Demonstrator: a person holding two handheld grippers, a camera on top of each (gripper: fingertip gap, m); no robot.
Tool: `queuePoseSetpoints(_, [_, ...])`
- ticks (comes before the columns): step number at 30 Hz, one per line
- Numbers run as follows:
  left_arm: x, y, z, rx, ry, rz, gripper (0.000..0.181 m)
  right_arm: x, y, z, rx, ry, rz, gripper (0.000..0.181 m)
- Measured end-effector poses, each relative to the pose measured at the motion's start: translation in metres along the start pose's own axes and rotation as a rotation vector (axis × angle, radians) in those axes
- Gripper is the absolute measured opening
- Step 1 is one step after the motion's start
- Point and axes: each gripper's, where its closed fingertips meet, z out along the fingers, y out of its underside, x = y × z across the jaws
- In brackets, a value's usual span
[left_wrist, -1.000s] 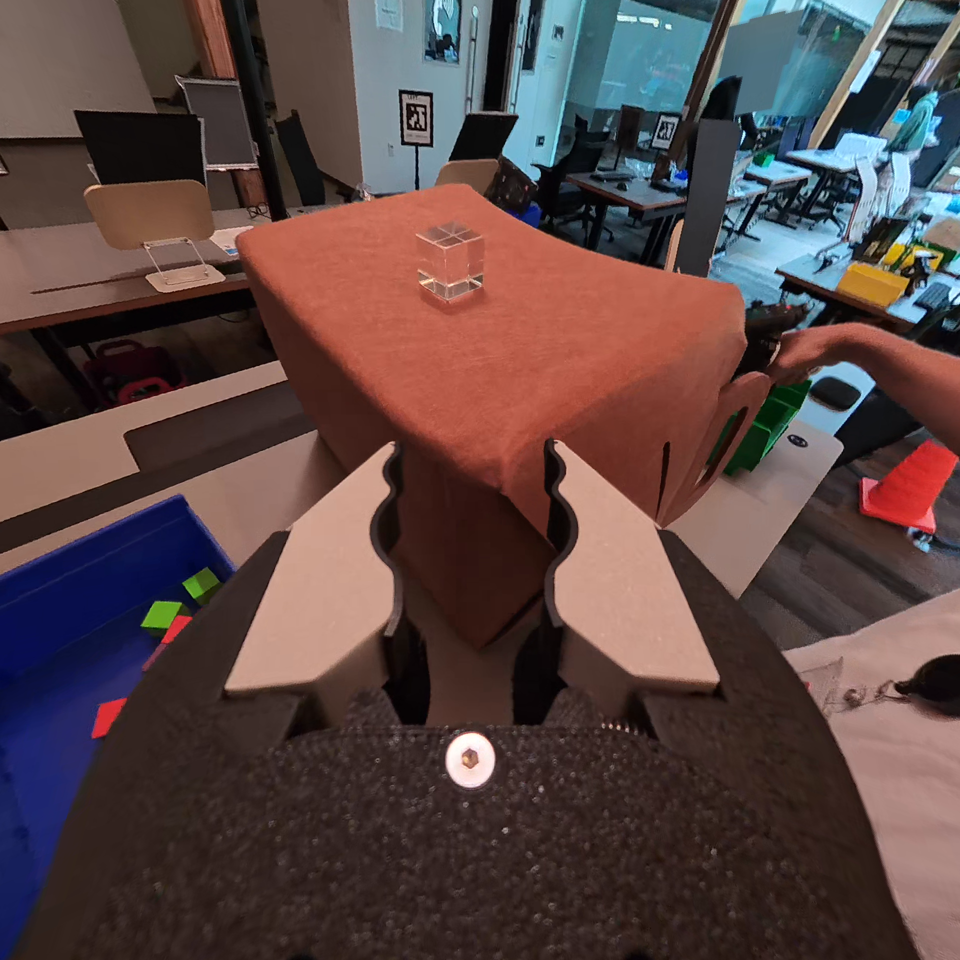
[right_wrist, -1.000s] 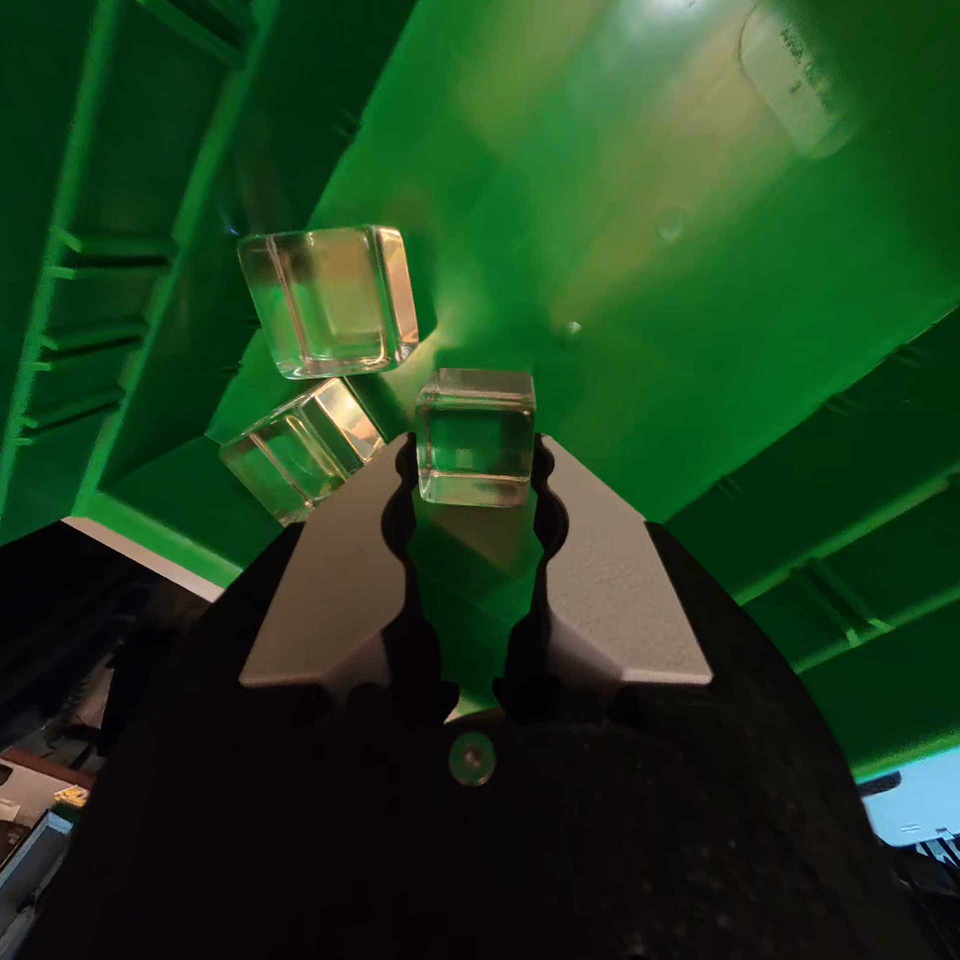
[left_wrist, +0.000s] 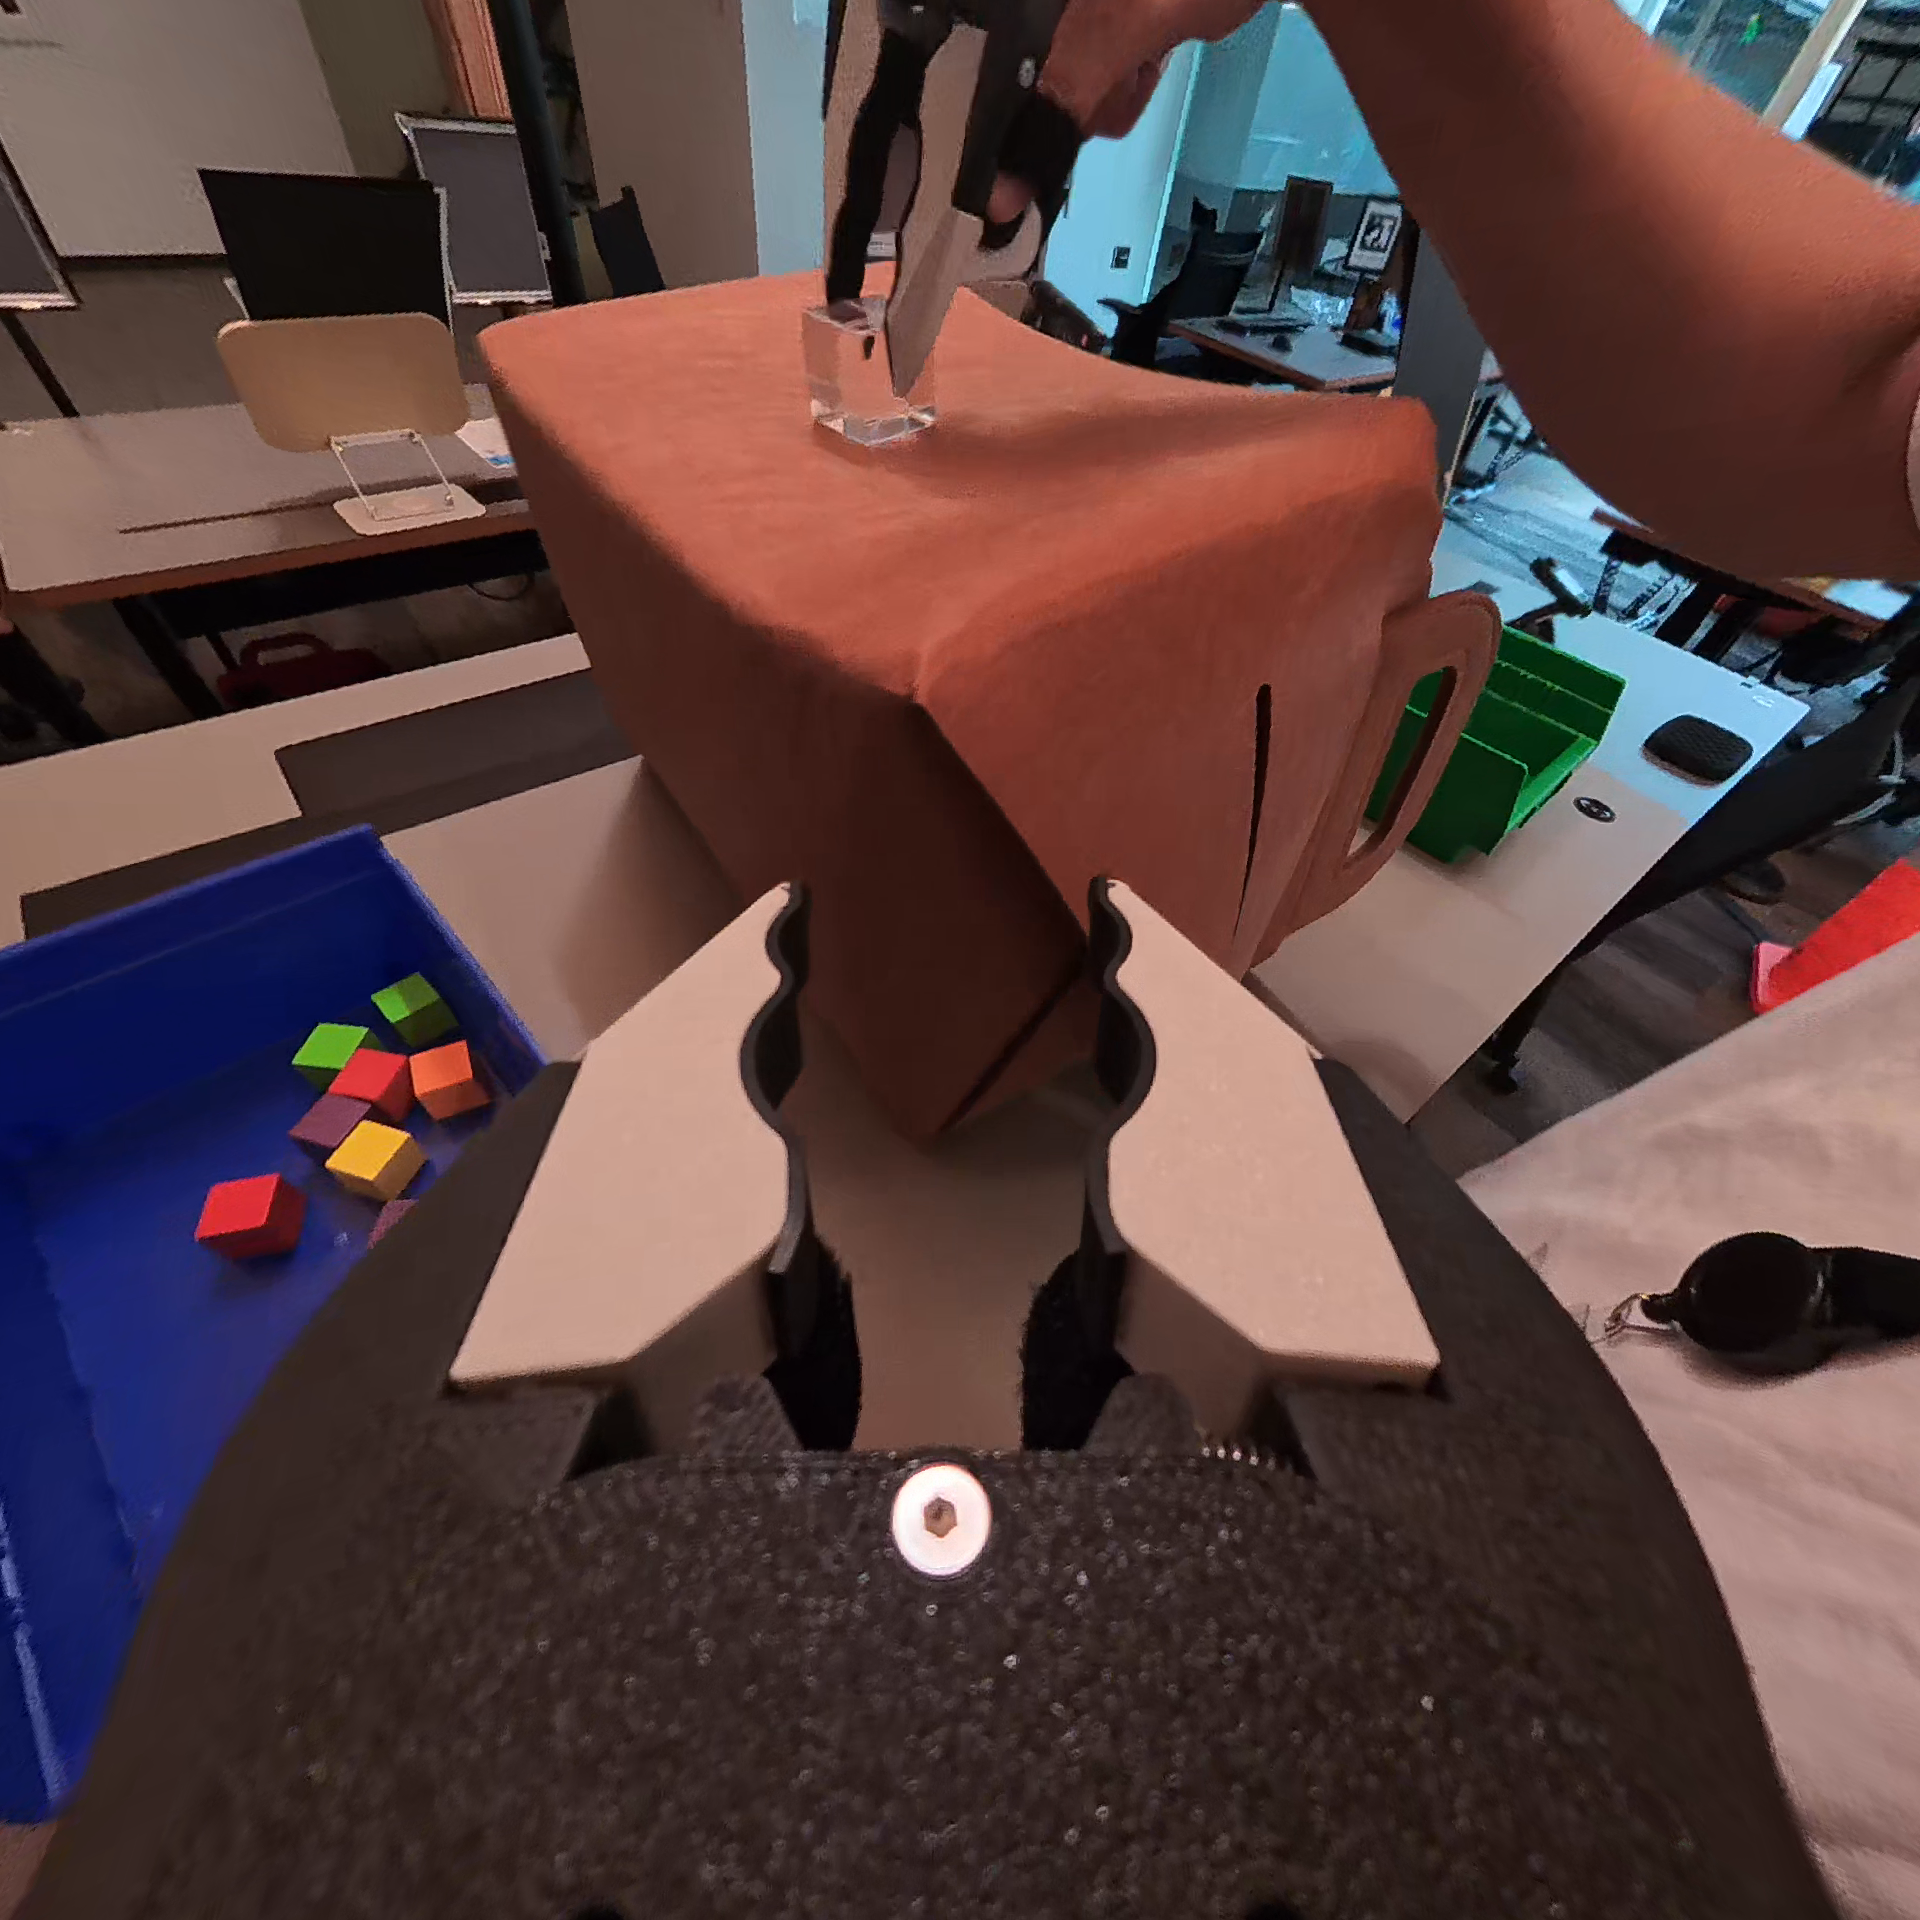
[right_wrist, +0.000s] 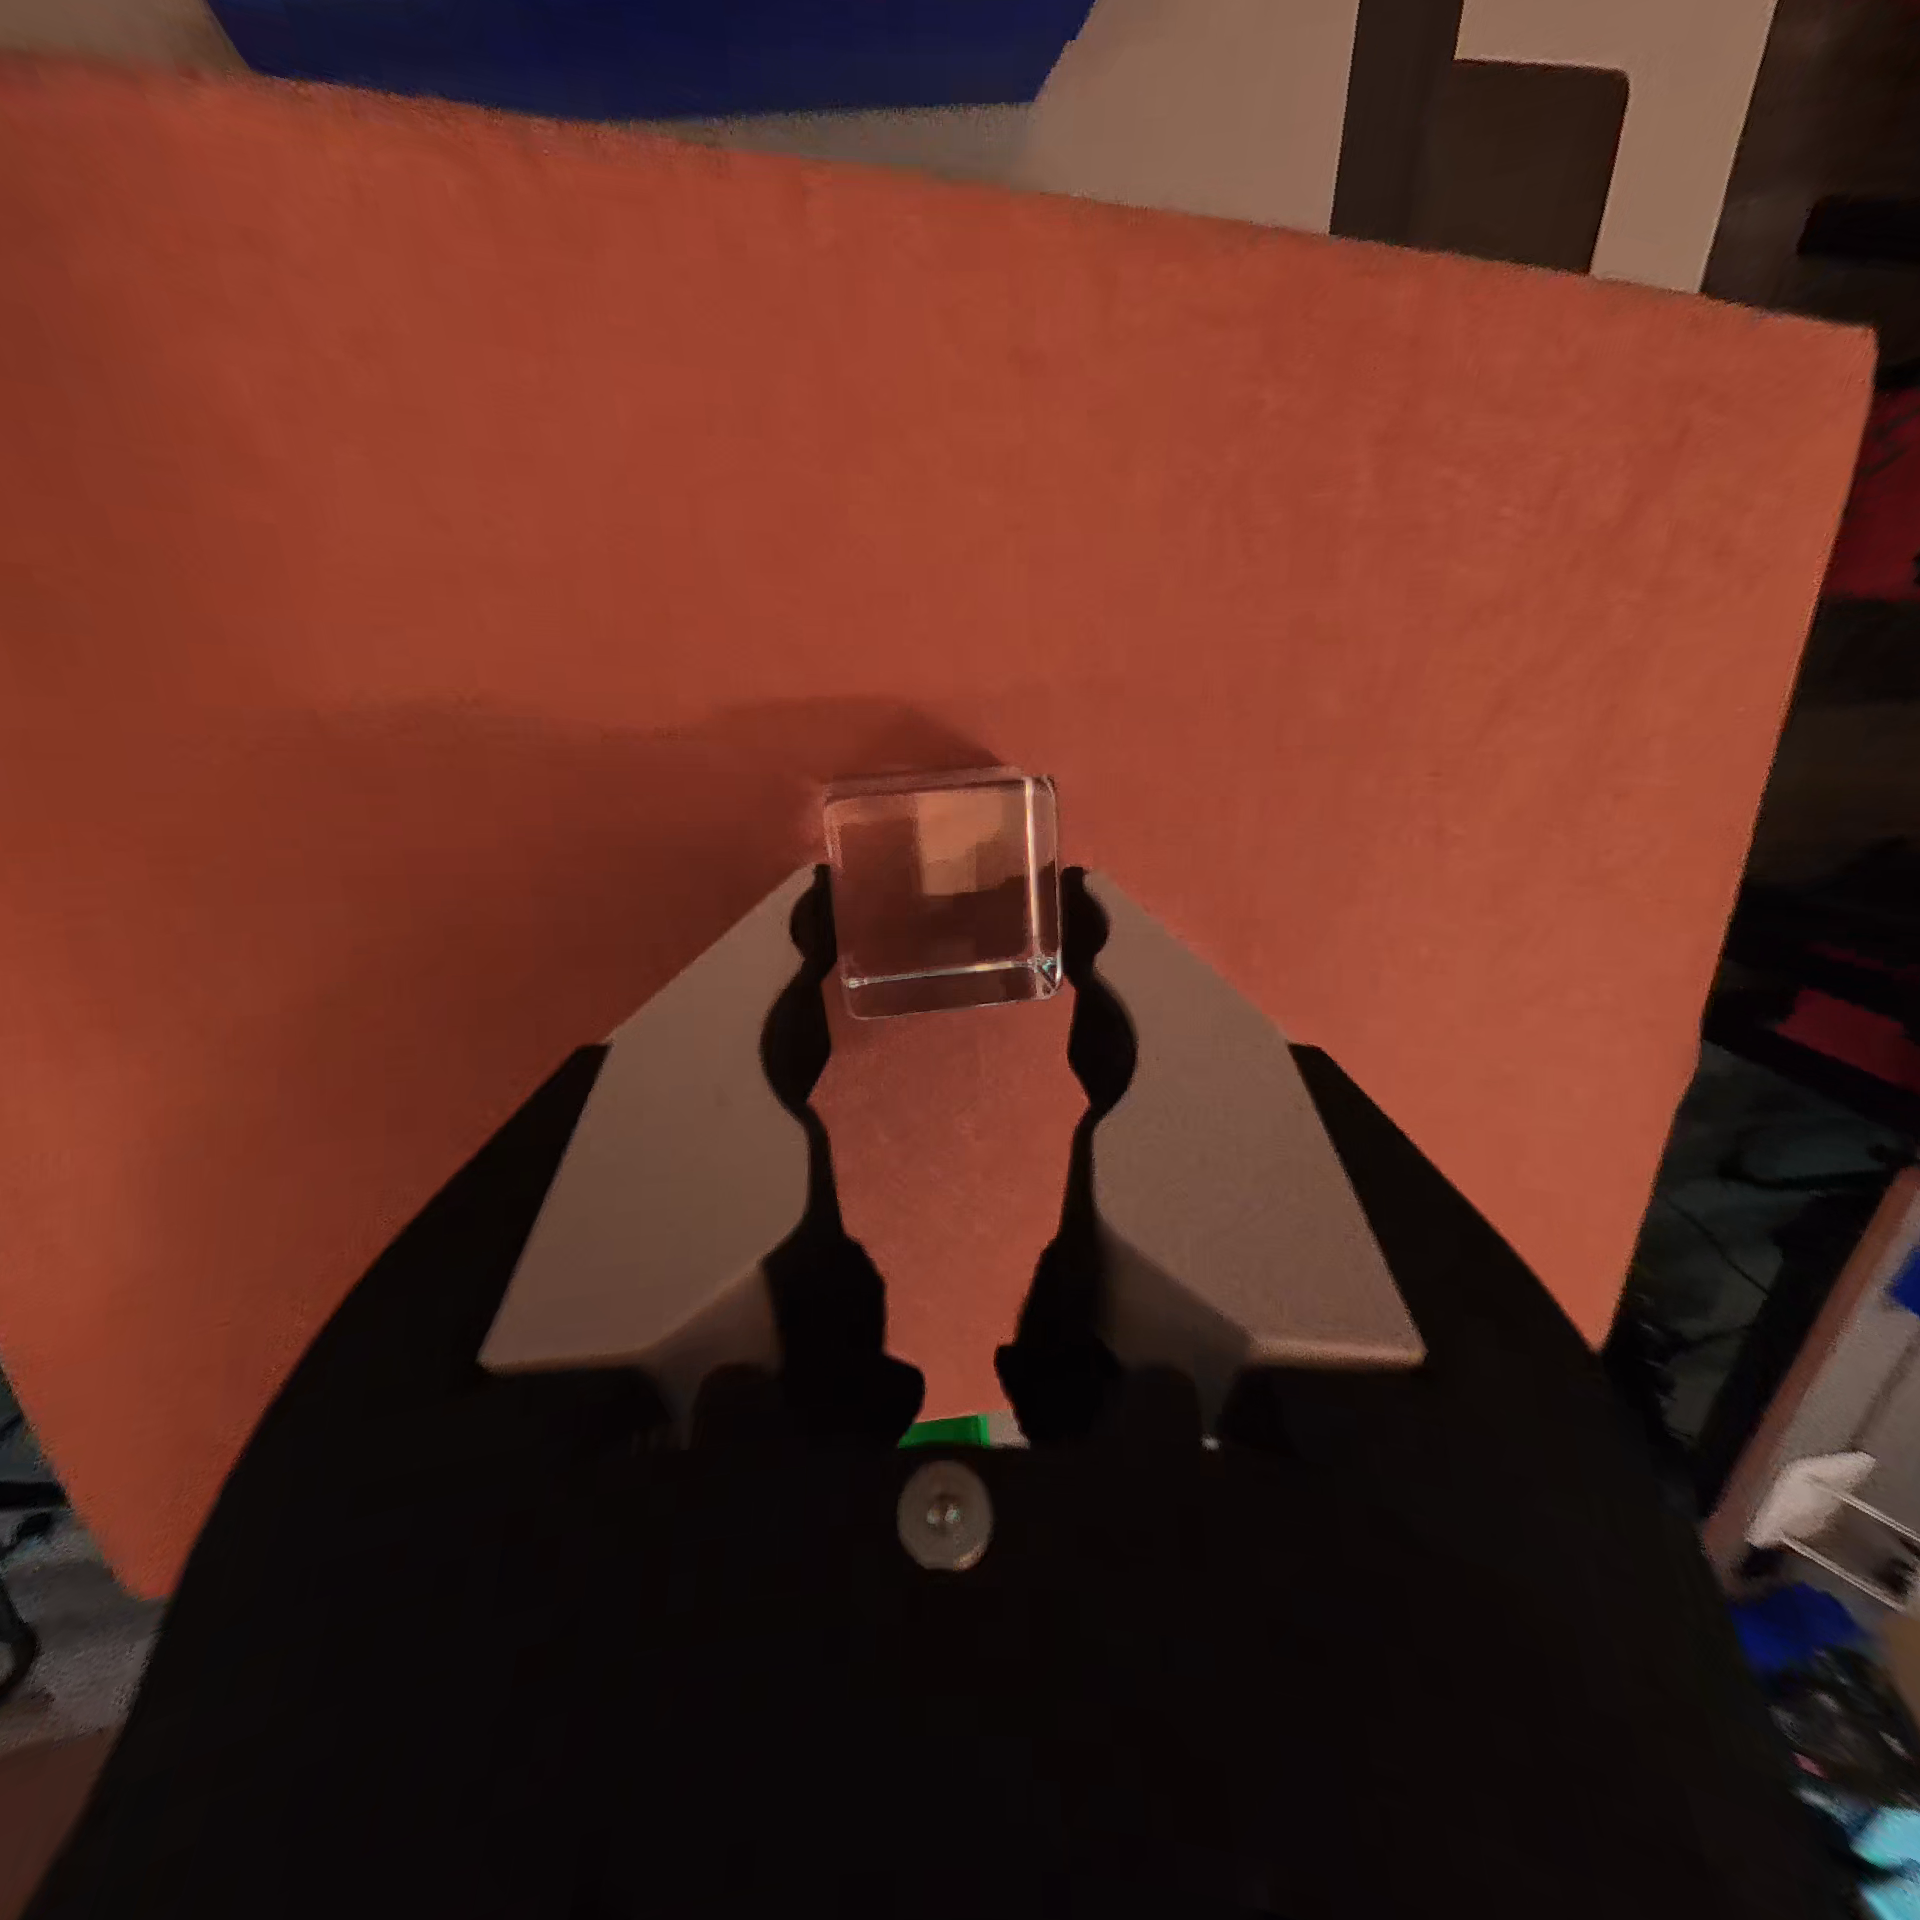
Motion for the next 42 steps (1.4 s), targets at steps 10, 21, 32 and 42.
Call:
queuePoseSetpoints(10, [-0.011, -0.006, 0.008, 0.015, 0.013, -0.014, 0.055, -0.001, 0.129, -0.142, 0.231, 0.386, 0.243, 0.042])
queuePoseSetpoints(21, [-0.019, -0.007, 0.027, -0.023, -0.042, -0.01, 0.055, -0.152, 0.525, 0.05, 0.016, 0.414, 1.184, 0.042])
queuePoseSetpoints(32, [-0.023, -0.025, 0.041, -0.041, -0.084, 0.017, 0.055, -0.199, 0.575, 0.116, -0.074, 0.371, 1.284, 0.043])
queuePoseSetpoints(42, [-0.072, 0.021, 0.016, -0.192, -0.286, -0.021, 0.055, -0.21, 0.589, 0.137, -0.269, 0.236, 1.277, 0.043])
